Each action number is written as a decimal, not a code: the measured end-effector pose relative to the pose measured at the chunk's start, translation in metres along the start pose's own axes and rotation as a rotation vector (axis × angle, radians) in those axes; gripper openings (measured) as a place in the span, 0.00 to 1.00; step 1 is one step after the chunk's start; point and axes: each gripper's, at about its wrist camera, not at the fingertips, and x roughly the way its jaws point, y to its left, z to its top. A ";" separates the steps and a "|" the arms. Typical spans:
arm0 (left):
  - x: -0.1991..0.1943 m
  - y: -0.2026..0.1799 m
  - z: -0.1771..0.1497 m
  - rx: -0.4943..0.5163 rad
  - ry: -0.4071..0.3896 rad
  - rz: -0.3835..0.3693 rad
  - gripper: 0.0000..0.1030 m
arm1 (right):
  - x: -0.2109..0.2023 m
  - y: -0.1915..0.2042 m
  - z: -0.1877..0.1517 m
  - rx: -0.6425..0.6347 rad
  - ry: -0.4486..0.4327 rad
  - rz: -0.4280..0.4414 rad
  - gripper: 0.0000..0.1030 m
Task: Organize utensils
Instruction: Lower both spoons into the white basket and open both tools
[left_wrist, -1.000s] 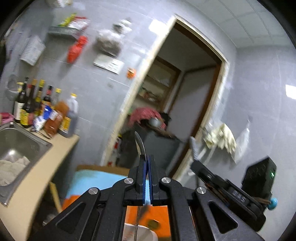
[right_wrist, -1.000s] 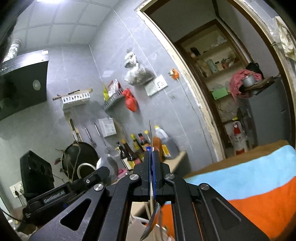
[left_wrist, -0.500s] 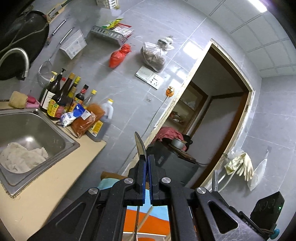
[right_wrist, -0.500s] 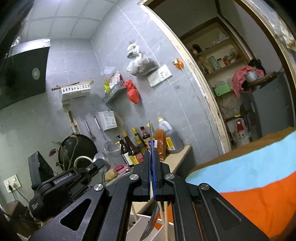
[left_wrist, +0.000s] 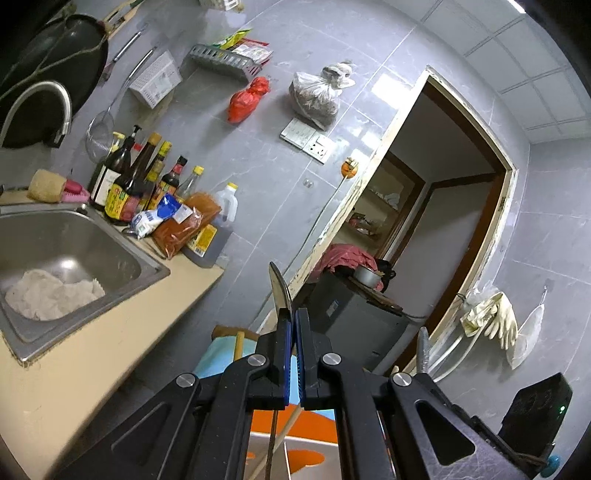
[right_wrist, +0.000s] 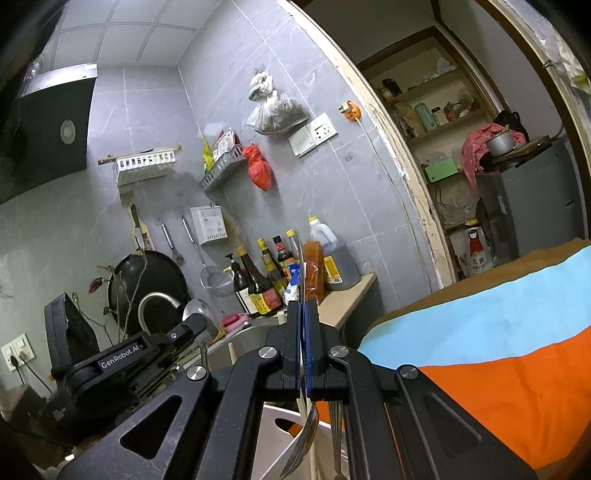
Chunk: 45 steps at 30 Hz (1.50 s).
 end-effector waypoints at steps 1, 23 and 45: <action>-0.002 0.000 0.000 0.005 0.002 0.007 0.03 | 0.000 0.000 -0.002 0.004 0.004 -0.002 0.02; -0.020 -0.003 0.008 0.083 0.090 0.023 0.31 | -0.005 0.005 -0.008 0.020 0.083 -0.029 0.03; -0.049 -0.035 0.023 0.197 0.140 0.015 0.63 | -0.062 0.026 0.024 0.003 0.014 -0.141 0.36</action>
